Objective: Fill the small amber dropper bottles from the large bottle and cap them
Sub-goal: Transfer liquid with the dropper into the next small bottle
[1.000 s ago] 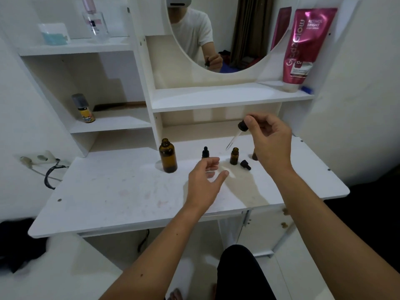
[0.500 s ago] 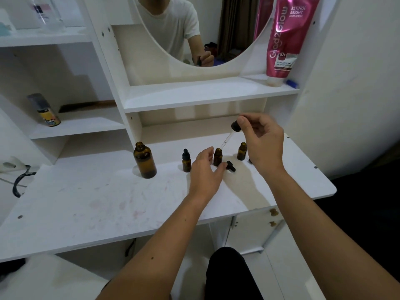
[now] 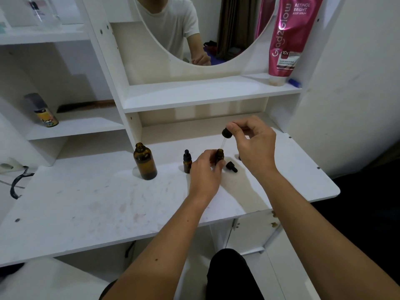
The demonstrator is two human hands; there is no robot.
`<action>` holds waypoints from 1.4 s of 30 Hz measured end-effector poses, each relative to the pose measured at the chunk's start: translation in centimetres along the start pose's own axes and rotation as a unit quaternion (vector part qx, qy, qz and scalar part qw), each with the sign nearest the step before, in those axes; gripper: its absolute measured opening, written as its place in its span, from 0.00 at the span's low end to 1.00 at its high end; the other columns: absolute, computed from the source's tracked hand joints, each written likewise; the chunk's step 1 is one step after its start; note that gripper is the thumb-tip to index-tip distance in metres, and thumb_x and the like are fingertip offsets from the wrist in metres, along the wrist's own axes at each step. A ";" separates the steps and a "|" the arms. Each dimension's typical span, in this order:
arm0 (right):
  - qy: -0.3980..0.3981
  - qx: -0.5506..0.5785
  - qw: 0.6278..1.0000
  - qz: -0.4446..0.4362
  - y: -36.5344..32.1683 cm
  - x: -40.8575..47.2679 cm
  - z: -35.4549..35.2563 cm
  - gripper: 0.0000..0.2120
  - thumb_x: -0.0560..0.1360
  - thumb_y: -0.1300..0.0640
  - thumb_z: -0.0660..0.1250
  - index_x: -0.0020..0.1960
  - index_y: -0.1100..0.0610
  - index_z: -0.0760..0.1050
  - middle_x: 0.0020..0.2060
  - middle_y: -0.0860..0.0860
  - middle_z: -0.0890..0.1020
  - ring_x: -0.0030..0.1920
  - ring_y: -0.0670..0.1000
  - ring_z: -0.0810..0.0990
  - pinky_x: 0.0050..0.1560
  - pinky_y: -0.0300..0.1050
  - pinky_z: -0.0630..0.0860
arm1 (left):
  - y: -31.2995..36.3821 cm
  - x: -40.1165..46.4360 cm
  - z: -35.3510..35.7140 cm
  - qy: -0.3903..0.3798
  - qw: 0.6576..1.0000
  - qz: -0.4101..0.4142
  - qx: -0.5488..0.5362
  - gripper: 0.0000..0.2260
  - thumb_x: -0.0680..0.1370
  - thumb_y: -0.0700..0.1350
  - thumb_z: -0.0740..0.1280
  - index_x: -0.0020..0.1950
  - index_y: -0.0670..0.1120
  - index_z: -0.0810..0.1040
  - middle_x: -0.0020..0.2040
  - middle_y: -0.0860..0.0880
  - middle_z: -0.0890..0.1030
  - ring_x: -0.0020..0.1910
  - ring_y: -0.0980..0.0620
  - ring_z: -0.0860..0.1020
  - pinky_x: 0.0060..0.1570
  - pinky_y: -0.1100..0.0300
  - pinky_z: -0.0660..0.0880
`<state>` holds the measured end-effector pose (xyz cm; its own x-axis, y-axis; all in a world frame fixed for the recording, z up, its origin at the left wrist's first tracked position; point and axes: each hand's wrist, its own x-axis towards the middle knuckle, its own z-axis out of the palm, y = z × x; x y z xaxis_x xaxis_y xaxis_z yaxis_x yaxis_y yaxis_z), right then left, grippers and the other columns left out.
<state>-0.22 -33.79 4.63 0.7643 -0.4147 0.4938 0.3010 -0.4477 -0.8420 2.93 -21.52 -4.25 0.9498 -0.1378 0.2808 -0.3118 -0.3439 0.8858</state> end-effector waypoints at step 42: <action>0.034 0.046 0.997 -0.052 -4.2 -0.4 0.2 0.06 0.81 0.53 0.73 0.56 0.54 0.84 0.49 0.51 0.87 0.50 0.46 0.87 0.52 0.43 0.83 | 1.0 -4.3 -3.4 -0.008 0.998 -0.061 0.006 0.25 0.80 0.48 0.73 0.76 0.49 0.72 0.69 0.52 0.80 0.66 0.54 0.78 0.69 0.55 0.75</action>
<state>-1.68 -31.57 7.95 0.6867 -0.4236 0.5907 0.4308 -0.4174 -0.8001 -1.40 -18.09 -3.32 0.9802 -0.1097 0.1647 -0.1940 -0.3702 0.9085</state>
